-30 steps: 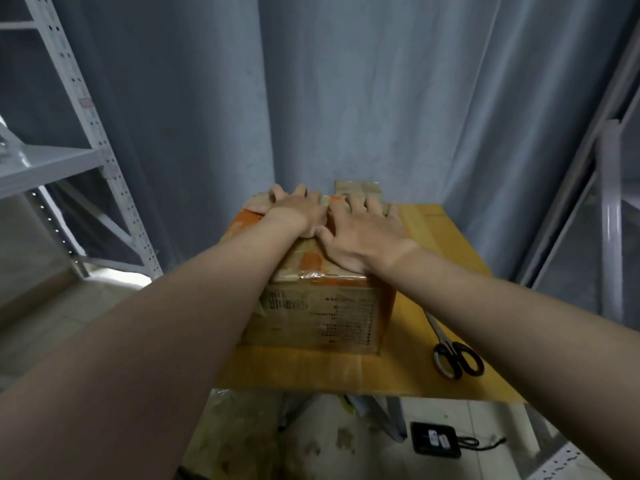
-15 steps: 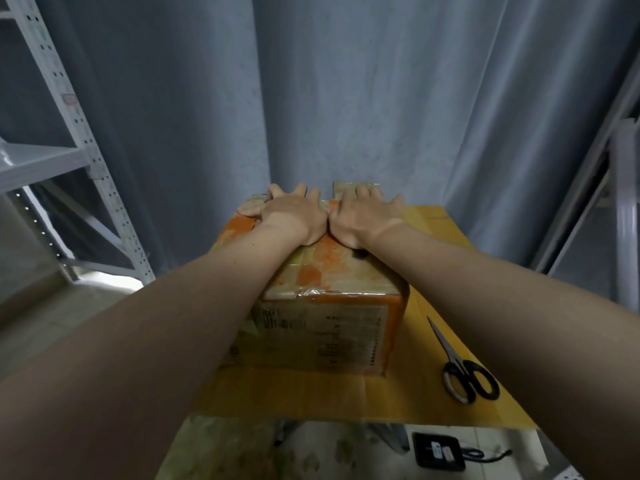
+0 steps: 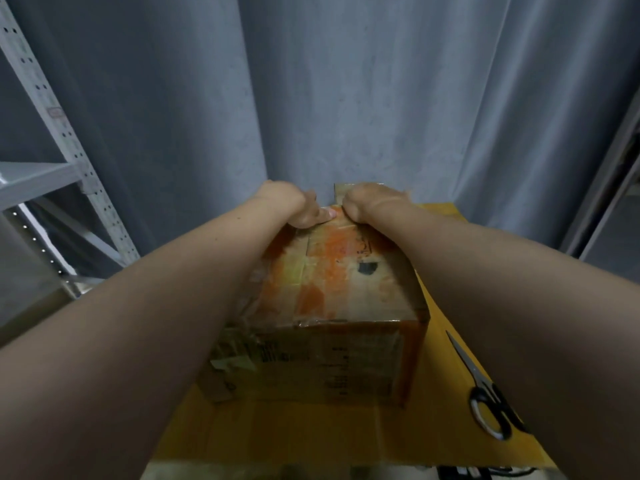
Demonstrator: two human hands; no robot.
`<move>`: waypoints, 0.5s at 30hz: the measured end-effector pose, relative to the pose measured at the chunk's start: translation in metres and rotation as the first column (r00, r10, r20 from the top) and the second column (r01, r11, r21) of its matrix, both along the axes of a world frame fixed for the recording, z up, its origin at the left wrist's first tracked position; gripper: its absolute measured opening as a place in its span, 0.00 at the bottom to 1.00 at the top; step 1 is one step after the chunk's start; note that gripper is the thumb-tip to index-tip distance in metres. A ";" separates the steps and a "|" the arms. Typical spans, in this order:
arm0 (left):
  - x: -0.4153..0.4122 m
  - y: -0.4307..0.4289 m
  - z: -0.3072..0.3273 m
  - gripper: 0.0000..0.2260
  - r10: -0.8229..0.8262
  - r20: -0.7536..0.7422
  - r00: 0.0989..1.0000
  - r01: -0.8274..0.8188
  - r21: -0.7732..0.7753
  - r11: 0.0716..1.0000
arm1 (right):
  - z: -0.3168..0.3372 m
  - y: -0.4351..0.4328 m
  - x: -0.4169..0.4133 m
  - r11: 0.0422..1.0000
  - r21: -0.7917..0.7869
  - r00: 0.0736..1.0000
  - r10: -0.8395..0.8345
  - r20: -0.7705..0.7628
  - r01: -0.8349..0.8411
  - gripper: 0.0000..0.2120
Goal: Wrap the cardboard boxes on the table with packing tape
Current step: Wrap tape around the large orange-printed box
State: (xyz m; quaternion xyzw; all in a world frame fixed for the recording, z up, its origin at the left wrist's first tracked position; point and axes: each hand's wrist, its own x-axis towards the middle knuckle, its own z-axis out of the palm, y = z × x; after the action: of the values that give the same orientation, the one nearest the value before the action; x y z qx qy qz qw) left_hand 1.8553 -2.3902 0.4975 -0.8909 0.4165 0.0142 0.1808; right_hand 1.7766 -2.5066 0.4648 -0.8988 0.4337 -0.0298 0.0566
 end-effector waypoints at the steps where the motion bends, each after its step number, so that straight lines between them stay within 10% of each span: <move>1: 0.002 -0.001 0.001 0.38 -0.002 -0.008 1.000 0.002 0.010 1.000 | 0.001 -0.003 0.003 0.999 0.052 1.000 -0.017 0.011 0.016 0.22; 15: 0.010 0.015 -0.009 0.42 -0.008 0.032 0.999 0.011 -0.093 0.996 | -0.002 -0.013 -0.010 0.986 0.138 0.959 -0.128 0.252 0.096 0.18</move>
State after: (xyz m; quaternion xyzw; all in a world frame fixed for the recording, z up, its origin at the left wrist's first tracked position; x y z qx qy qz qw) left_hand 1.8648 -2.3755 0.4883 -0.8964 0.4183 -0.0201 0.1456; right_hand 1.7667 -2.5200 0.4631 -0.8558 0.4737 -0.1234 0.1671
